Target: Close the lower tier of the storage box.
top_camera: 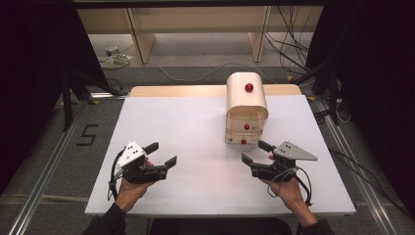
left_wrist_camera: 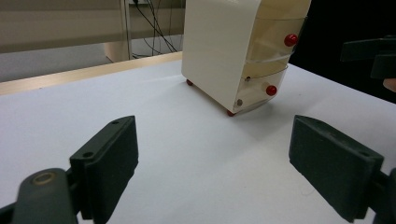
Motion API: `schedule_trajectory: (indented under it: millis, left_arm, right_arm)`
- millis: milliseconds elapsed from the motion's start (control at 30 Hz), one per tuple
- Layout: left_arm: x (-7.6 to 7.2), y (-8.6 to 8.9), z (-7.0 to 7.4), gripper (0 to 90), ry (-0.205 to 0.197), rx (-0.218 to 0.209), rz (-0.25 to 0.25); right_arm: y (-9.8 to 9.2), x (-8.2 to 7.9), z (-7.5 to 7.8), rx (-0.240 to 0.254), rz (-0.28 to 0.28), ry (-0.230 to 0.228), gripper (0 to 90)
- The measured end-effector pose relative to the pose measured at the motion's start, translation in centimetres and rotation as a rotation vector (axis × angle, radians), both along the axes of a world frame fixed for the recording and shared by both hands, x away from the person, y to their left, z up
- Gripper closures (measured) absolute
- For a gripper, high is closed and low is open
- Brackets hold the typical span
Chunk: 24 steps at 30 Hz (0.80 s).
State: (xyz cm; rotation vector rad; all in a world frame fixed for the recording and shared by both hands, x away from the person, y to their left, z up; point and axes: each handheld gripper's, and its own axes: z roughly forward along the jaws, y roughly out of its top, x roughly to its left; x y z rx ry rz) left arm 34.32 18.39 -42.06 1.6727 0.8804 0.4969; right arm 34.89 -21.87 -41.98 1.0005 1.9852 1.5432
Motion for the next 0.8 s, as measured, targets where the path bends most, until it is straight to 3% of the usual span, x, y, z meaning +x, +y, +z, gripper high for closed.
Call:
schedule_trajectory:
  millis: [800]
  left_arm:
    - [-0.2, -0.1, 0.0, 15.6, 0.010, -0.005, -0.024]
  right_arm:
    - [-1.0, -0.9, -0.2, -0.006, -0.020, 0.012, 17.9]
